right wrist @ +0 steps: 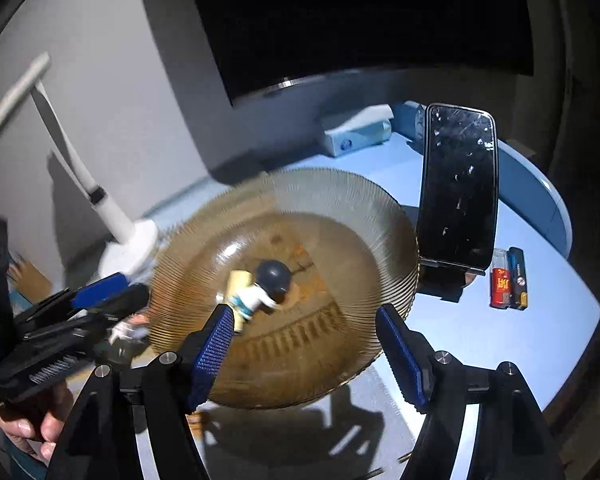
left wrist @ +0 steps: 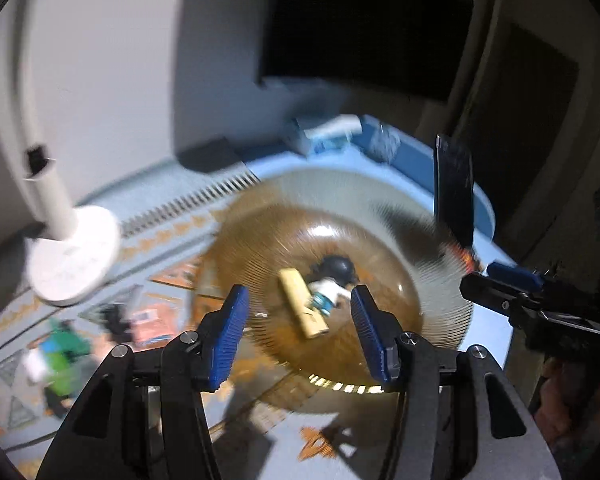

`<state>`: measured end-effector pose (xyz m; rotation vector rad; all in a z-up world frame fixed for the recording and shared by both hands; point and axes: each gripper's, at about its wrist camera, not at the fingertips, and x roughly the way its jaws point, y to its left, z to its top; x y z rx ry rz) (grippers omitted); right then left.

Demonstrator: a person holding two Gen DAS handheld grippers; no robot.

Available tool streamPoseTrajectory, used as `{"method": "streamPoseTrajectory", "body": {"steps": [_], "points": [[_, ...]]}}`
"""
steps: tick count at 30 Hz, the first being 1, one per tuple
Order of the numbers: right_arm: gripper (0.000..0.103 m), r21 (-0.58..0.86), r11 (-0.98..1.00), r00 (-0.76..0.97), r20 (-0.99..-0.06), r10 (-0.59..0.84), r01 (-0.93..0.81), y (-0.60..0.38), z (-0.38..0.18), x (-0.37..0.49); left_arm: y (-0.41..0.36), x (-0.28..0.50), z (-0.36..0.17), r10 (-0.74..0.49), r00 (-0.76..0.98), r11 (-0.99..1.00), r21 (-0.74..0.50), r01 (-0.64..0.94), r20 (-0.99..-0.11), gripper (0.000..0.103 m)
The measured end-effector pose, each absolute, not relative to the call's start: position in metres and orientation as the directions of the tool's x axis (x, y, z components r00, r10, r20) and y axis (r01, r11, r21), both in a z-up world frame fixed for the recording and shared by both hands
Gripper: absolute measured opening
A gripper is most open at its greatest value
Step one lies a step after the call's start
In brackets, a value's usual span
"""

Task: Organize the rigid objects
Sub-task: 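Open left tool over bowl dropping cylinder while right tool releases figurine, then withdraw both tools from the bowl back toward the scattered items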

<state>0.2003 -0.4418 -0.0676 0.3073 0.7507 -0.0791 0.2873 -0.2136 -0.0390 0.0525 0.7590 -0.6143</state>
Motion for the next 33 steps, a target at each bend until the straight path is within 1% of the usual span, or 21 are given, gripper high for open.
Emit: {"method": "streamPoseTrajectory", "body": {"steps": [1, 4, 5, 9, 16, 20, 23, 26, 28, 31, 33], "points": [[0.072, 0.261, 0.95, 0.738, -0.673, 0.053, 0.17, -0.441, -0.065, 0.197, -0.204, 0.283, -0.031, -0.5, 0.579, 0.832, -0.172, 0.527, -0.644, 0.056], [0.076, 0.29, 0.946, 0.751, -0.655, 0.085, 0.146, -0.433, -0.058, 0.191, -0.158, 0.264, -0.006, -0.479, 0.658, 0.864, -0.18, 0.47, -0.581, 0.056], [0.078, 0.308, 0.943, 0.753, -0.648, 0.11, 0.126, -0.427, -0.057, 0.19, -0.144, 0.257, 0.001, -0.466, 0.682, 0.875, -0.183, 0.448, -0.564, 0.056], [0.079, 0.324, 0.944, 0.754, -0.636, 0.164, 0.068, -0.401, -0.054, 0.19, -0.084, 0.233, 0.024, -0.373, 0.768, 0.927, -0.186, 0.324, -0.52, 0.056], [0.079, 0.322, 0.945, 0.738, -0.626, 0.253, -0.05, -0.35, -0.05, 0.19, 0.02, 0.191, 0.042, -0.153, 0.87, 0.979, -0.189, 0.07, -0.468, 0.056], [0.079, 0.292, 0.949, 0.718, -0.635, 0.286, -0.119, -0.317, -0.051, 0.192, 0.058, 0.178, 0.04, -0.099, 0.88, 0.976, -0.219, -0.006, -0.464, 0.056], [0.079, 0.266, 0.951, 0.703, -0.647, 0.297, -0.158, -0.293, -0.055, 0.194, 0.069, 0.182, 0.029, -0.08, 0.868, 0.976, -0.217, -0.033, -0.489, 0.056], [0.079, 0.243, 0.951, 0.672, -0.674, 0.308, -0.192, -0.268, -0.065, 0.201, 0.068, 0.2, 0.013, -0.12, 0.833, 0.979, -0.202, 0.01, -0.54, 0.056], [0.079, 0.237, 0.949, 0.648, -0.693, 0.315, -0.208, -0.255, -0.073, 0.207, 0.06, 0.217, 0.0, -0.148, 0.804, 0.986, -0.151, 0.073, -0.576, 0.056], [0.079, 0.226, 0.949, 0.608, -0.729, 0.315, -0.22, -0.237, -0.09, 0.217, 0.042, 0.252, -0.027, -0.157, 0.736, 0.981, -0.021, 0.191, -0.658, 0.056], [0.079, 0.219, 0.95, 0.584, -0.75, 0.309, -0.222, -0.227, -0.102, 0.227, 0.031, 0.278, -0.051, -0.179, 0.677, 0.957, 0.034, 0.289, -0.714, 0.056]]}}
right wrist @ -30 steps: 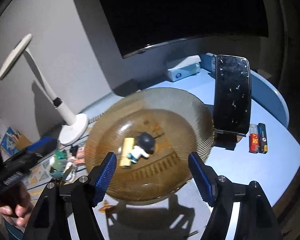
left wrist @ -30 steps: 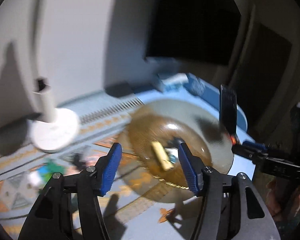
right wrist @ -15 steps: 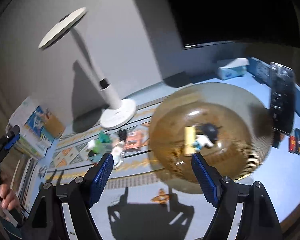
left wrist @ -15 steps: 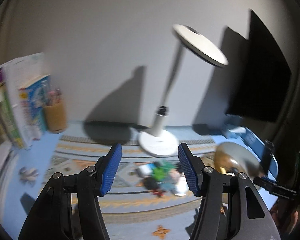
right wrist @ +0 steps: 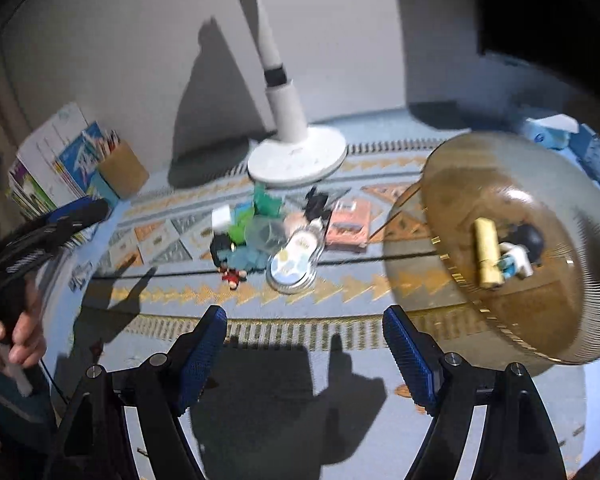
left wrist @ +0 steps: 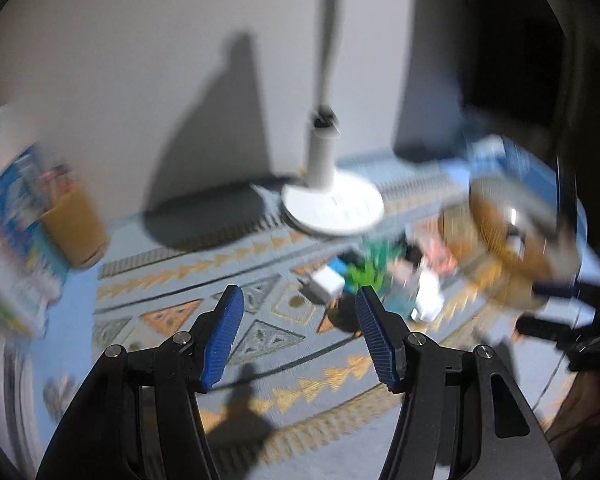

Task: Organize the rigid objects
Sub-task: 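Withdraw both tools from the bowl back toward the scattered items, then grasp white cube with left tool while right tool grasps clear oval container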

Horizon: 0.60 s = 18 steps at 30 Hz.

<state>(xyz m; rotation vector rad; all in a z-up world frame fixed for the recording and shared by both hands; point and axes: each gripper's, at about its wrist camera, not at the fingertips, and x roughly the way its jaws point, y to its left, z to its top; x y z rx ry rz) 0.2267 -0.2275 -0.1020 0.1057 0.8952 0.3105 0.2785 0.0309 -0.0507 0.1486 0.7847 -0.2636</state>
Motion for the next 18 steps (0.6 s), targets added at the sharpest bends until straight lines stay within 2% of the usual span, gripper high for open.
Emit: {"method": "streamPoseTrajectory", "body": {"steps": [3, 7, 11, 14, 18], "points": [[0.079, 0.206, 0.957, 0.563, -0.774, 0.288, -0.206, -0.216, -0.118, 0.244, 0.021, 0.311, -0.079, -0.17, 0.611, 0.94, 0.06, 0.337, -0.773, 0.056], [0.079, 0.235, 0.957, 0.527, -0.799, 0.29, -0.172, -0.211, -0.138, 0.267, 0.015, 0.344, -0.116, -0.196, 0.532, 0.926, 0.023, 0.376, -0.824, 0.056], [0.076, 0.226, 0.961, 0.513, -0.813, 0.276, -0.158, -0.209, -0.151, 0.28, 0.012, 0.356, -0.13, -0.23, 0.501, 0.918, -0.016, 0.395, -0.834, 0.056], [0.07, 0.227, 0.962, 0.507, -0.817, 0.273, -0.153, -0.208, -0.157, 0.289, 0.011, 0.363, -0.132, -0.252, 0.495, 0.915, -0.038, 0.403, -0.832, 0.056], [0.069, 0.25, 0.957, 0.491, -0.822, 0.289, -0.146, -0.204, -0.163, 0.298, 0.007, 0.372, -0.135, -0.273, 0.487, 0.908, -0.055, 0.415, -0.83, 0.056]]}}
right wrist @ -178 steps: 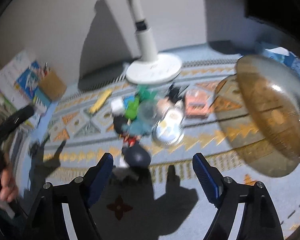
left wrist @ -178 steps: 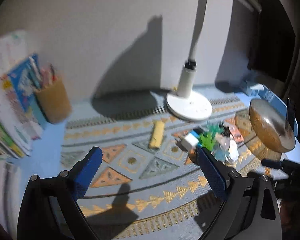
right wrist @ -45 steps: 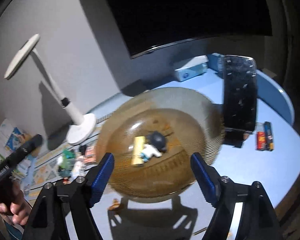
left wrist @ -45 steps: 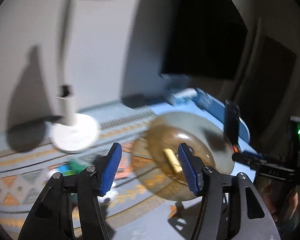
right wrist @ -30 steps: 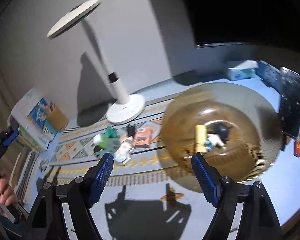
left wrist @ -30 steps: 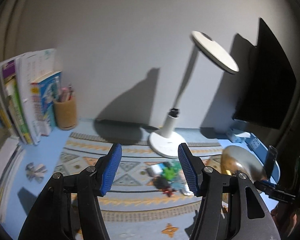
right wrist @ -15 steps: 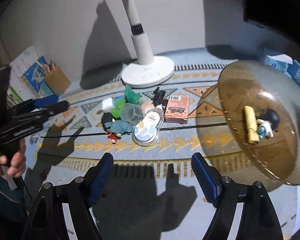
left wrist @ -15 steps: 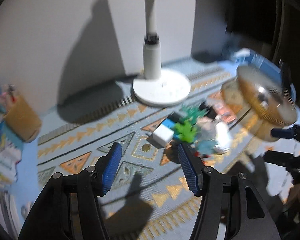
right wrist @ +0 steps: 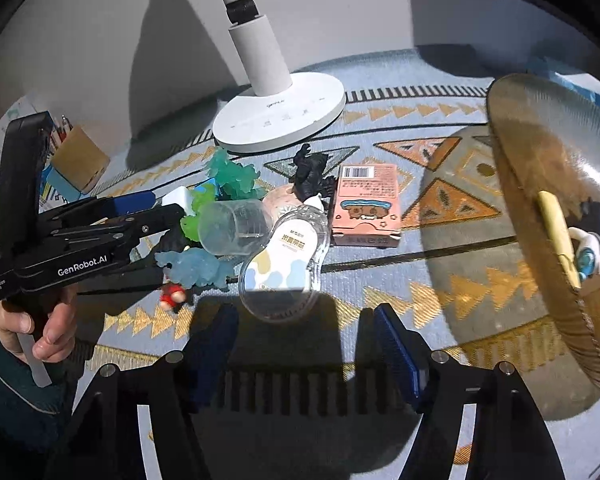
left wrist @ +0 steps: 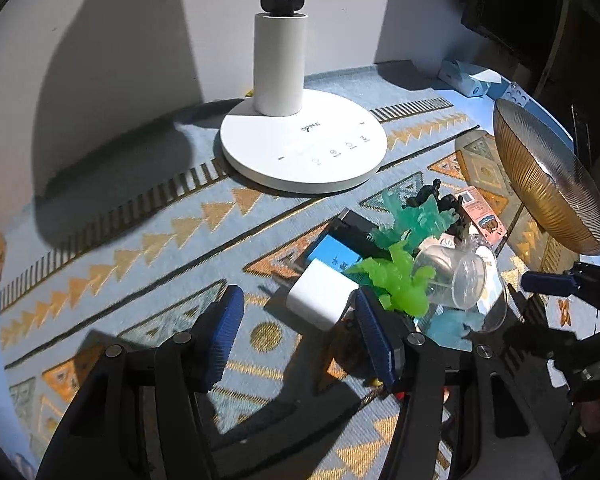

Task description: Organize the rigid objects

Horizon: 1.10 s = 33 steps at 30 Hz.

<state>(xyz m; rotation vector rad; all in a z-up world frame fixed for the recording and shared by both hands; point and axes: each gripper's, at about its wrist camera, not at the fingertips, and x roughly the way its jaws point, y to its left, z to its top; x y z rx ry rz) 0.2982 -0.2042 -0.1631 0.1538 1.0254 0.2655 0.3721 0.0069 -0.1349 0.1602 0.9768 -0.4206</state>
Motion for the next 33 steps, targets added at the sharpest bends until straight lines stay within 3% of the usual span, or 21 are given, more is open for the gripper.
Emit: {"method": "streamPoseTrajectory", "body": {"steps": [4, 8, 10, 14, 21, 33], "points": [[0.069, 0.247, 0.958, 0.483, -0.827, 0.287, -0.147, -0.193, -0.165, 0.306, 0.005, 0.378, -0.14, -0.283, 0.482, 0.909, -0.073, 0.409, -0.829, 0.055], [0.069, 0.157, 0.976, 0.515, -0.83, 0.213, -0.151, -0.176, -0.163, 0.313, 0.002, 0.381, -0.143, -0.292, 0.484, 0.908, -0.08, 0.411, -0.824, 0.054], [0.069, 0.114, 0.982, 0.534, -0.826, 0.179, -0.153, -0.171, -0.163, 0.315, 0.001, 0.38, -0.143, -0.296, 0.486, 0.906, -0.082, 0.414, -0.822, 0.048], [0.048, 0.06, 0.984, 0.563, -0.814, 0.145, -0.167, -0.168, -0.163, 0.314, -0.002, 0.373, -0.14, -0.277, 0.504, 0.907, -0.05, 0.417, -0.818, 0.044], [0.048, 0.116, 0.964, 0.564, -0.792, 0.235, -0.24, -0.189, -0.155, 0.282, 0.009, 0.337, -0.119, -0.271, 0.542, 0.923, -0.055, 0.38, -0.795, 0.044], [0.048, -0.075, 0.859, 0.54, -0.804, 0.249, -0.506, -0.214, -0.158, 0.183, 0.015, 0.247, -0.116, -0.357, 0.533, 0.908, -0.152, 0.39, -0.767, 0.044]]}}
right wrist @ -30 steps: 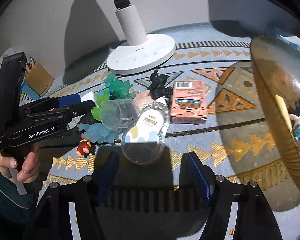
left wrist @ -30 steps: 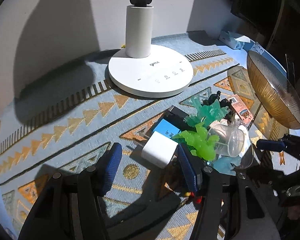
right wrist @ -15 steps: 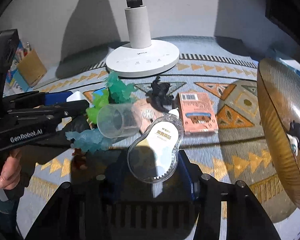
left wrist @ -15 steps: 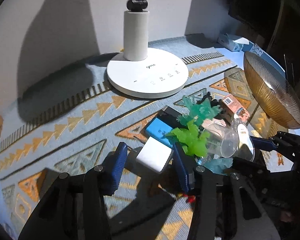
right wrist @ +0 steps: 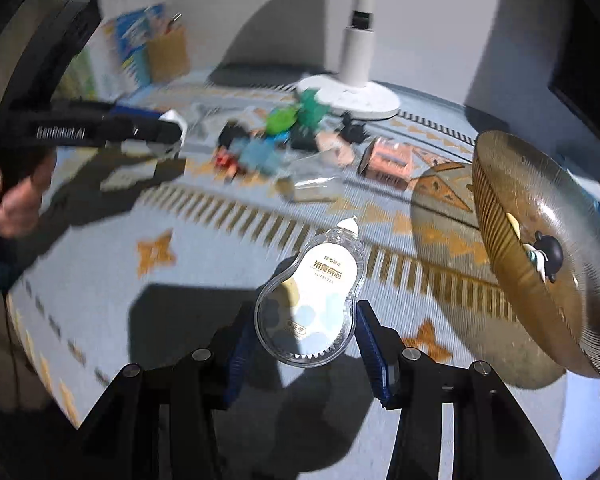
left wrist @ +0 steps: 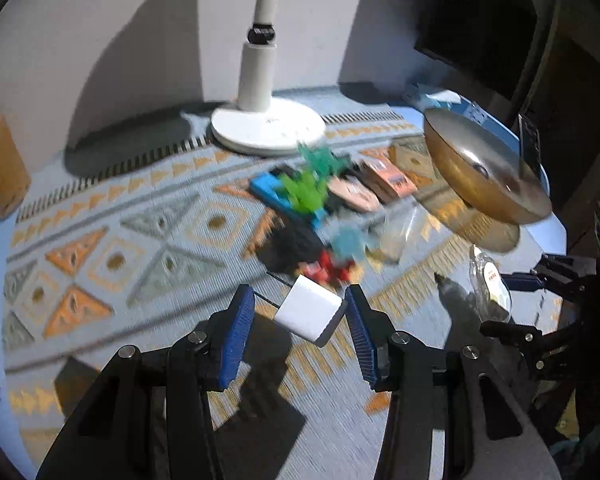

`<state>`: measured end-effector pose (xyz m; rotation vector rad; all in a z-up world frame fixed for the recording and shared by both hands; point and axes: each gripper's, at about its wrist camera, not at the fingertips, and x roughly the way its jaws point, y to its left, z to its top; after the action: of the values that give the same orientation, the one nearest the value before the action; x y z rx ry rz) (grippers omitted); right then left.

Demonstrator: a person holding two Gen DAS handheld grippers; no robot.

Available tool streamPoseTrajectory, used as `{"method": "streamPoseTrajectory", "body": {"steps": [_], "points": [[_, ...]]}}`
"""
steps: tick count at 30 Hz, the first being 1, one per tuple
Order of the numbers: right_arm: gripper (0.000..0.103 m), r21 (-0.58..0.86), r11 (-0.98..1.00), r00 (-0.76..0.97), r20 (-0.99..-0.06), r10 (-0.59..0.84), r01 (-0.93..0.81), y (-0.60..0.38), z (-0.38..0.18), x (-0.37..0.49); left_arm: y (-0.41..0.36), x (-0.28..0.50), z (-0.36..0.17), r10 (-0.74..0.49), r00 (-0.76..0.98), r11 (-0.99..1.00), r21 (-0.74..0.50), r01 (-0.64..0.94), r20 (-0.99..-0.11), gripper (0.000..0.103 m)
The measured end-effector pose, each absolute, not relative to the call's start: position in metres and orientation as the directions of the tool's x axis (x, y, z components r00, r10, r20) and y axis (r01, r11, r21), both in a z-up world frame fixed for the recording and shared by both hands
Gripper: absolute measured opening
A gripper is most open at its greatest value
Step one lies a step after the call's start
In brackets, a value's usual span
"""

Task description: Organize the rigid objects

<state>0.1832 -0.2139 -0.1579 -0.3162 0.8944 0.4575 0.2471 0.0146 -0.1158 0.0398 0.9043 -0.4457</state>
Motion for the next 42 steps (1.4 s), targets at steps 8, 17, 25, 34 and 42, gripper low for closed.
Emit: {"method": "streamPoseTrajectory", "body": {"steps": [8, 17, 25, 34, 42], "points": [[0.049, -0.074, 0.827, 0.497, -0.828, 0.261, -0.557, -0.216, -0.171, 0.17, 0.003, 0.225, -0.137, -0.36, 0.469, 0.89, -0.147, 0.431, -0.807, 0.044], [0.063, 0.107, 0.893, 0.476, -0.815, 0.33, -0.437, -0.245, -0.169, 0.155, 0.01, 0.207, -0.15, -0.322, 0.465, 0.899, -0.113, 0.424, -0.825, 0.049], [0.076, 0.251, 0.92, 0.469, -0.801, 0.372, -0.301, -0.246, -0.171, 0.164, 0.023, 0.193, -0.145, -0.366, 0.473, 0.906, -0.191, 0.378, -0.801, 0.049], [0.06, 0.009, 0.966, 0.561, -0.812, 0.159, -0.259, -0.209, -0.174, 0.159, 0.002, 0.204, -0.152, -0.337, 0.498, 0.921, -0.17, 0.35, -0.799, 0.035], [0.048, 0.029, 0.943, 0.565, -0.794, 0.224, -0.333, -0.194, -0.171, 0.153, -0.003, 0.198, -0.139, -0.318, 0.546, 0.931, -0.147, 0.333, -0.775, 0.025]]}}
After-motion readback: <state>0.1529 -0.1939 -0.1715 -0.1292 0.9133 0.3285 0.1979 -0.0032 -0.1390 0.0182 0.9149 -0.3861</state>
